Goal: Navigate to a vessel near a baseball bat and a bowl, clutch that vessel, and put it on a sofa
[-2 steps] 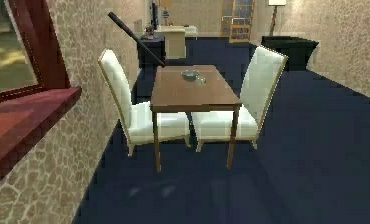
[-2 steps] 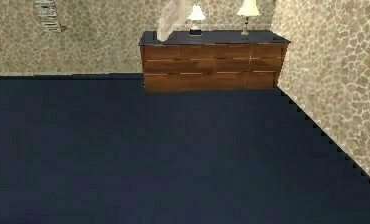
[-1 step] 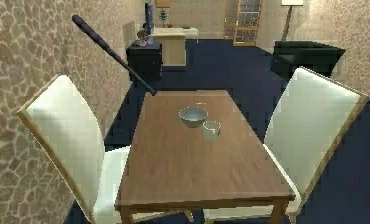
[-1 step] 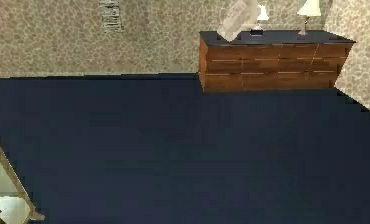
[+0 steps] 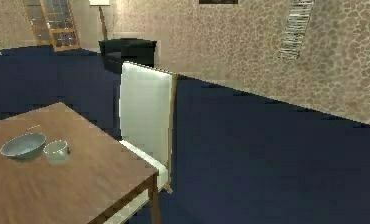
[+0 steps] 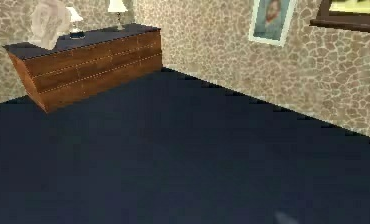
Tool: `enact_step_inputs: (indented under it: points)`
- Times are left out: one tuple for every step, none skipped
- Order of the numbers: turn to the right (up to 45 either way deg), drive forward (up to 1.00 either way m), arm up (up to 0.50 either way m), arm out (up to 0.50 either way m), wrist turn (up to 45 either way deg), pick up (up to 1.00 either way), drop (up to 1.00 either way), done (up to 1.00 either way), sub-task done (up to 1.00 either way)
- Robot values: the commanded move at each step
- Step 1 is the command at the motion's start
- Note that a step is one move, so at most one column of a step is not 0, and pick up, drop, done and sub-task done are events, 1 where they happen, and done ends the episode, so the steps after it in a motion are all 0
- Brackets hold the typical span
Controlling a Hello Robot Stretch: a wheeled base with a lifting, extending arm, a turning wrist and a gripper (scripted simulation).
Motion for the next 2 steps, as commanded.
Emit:
enact_step_inputs:
  points:
    - [39.0, 0.0, 0.0, 0.0, 0.0, 0.0, 0.0, 0.0, 0.0]
    - [0.0, 0.8, 0.0, 0.0, 0.0, 0.0, 0.0, 0.0, 0.0]
